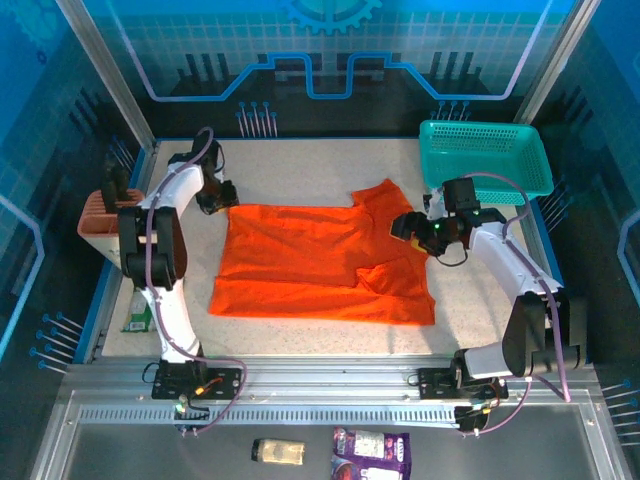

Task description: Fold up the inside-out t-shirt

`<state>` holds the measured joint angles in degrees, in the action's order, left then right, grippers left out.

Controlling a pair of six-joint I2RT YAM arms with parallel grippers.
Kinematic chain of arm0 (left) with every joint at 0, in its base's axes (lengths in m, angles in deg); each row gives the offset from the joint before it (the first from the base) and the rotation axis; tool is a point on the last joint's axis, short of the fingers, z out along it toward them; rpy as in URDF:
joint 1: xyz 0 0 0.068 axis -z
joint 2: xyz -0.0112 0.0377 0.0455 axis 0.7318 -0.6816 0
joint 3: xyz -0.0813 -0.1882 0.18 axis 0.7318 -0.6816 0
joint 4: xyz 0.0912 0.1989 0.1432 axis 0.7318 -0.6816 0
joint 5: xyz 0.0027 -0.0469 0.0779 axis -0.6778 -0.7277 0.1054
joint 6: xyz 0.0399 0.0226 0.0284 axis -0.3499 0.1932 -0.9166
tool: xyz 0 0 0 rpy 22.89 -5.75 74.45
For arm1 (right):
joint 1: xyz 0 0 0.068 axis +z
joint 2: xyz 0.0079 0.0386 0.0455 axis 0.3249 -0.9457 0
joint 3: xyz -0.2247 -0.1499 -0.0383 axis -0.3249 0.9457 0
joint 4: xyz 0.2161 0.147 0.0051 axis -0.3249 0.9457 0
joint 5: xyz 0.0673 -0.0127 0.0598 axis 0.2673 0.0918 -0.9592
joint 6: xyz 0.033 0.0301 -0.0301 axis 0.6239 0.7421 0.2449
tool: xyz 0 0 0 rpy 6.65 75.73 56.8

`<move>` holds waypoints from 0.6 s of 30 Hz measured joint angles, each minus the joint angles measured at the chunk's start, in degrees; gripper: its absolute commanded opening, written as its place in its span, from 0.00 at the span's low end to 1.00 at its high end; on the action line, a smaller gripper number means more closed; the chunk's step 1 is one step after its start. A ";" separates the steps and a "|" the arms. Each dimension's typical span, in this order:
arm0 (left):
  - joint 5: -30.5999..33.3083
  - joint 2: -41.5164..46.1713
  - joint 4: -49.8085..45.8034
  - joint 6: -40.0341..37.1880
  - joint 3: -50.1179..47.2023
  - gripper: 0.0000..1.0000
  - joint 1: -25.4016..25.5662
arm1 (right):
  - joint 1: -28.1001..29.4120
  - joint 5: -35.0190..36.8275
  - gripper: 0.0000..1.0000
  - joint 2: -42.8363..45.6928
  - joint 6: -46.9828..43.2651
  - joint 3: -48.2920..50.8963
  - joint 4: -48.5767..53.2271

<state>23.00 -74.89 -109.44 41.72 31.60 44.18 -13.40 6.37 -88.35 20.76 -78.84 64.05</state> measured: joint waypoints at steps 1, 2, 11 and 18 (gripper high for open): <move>0.37 -1.31 -0.28 -0.39 1.20 0.36 0.00 | 0.00 0.00 0.73 -0.02 0.02 0.00 0.11; 0.72 -2.49 -0.66 -0.74 2.27 0.36 0.00 | 0.00 0.00 0.73 -0.02 0.02 0.00 0.15; 2.16 -9.97 -2.40 -1.75 7.23 0.36 0.00 | 0.00 0.02 0.73 -0.02 0.48 0.00 0.11; 3.06 -13.84 -3.85 -1.38 11.06 0.31 0.00 | 0.00 0.02 0.73 -1.14 1.07 0.00 -0.15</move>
<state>26.06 -88.72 -113.29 40.35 42.66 44.18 -13.40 6.39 -89.49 21.83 -78.84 63.89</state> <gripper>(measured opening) 0.329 0.727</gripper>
